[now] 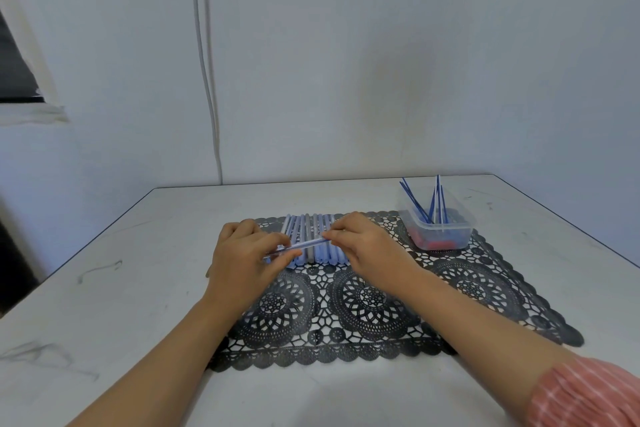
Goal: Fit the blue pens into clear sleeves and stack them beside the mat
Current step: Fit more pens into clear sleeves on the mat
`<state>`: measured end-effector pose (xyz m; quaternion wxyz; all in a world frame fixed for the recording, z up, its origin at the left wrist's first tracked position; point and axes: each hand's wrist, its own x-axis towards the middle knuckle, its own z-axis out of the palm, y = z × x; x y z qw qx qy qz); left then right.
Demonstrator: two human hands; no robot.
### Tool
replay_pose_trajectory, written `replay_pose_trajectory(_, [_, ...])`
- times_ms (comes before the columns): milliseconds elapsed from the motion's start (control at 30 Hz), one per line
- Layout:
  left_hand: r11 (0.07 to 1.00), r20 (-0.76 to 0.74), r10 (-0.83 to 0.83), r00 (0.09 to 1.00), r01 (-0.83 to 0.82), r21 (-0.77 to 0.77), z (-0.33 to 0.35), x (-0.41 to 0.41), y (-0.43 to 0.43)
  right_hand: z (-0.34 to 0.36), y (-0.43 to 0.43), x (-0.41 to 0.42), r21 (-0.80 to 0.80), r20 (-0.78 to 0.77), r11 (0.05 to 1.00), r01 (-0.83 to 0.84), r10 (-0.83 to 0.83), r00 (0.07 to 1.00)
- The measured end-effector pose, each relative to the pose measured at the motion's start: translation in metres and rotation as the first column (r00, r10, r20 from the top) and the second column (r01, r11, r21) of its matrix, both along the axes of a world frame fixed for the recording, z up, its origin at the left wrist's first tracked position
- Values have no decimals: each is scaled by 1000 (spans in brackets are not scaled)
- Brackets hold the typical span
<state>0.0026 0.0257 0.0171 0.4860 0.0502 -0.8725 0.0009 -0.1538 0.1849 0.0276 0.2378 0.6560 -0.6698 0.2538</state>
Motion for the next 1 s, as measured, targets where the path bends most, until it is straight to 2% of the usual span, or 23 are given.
replay_pose_trajectory(167, [994,-16,109,994,-109,-32,0,2,-1,0,2,-3,168,107,985,-33,15,994])
replay_pose_trajectory(300, [983,-6,180,984,-180,-35,1,3,-2,2,2,-3,268,106,959,-95,69,992])
replay_pose_trajectory(600, [994,50,93,994,-95,58,-2,1,-7,4,3,2,163,36,978,-127,123,992])
replay_pose_trajectory(800, [1000,69,0,998,0,7,-1,0,-6,3,3,5,27,-38,990,-137,138,990])
replay_pose_trajectory(867, [1000,74,-8,997,8,3,-1,0,-6,2,2,6,15,13,993,-119,119,993])
replay_pose_trajectory(1000, [1000,54,-14,998,14,0,-2,-1,-7,0,1,7,33,292,997,-64,52,955])
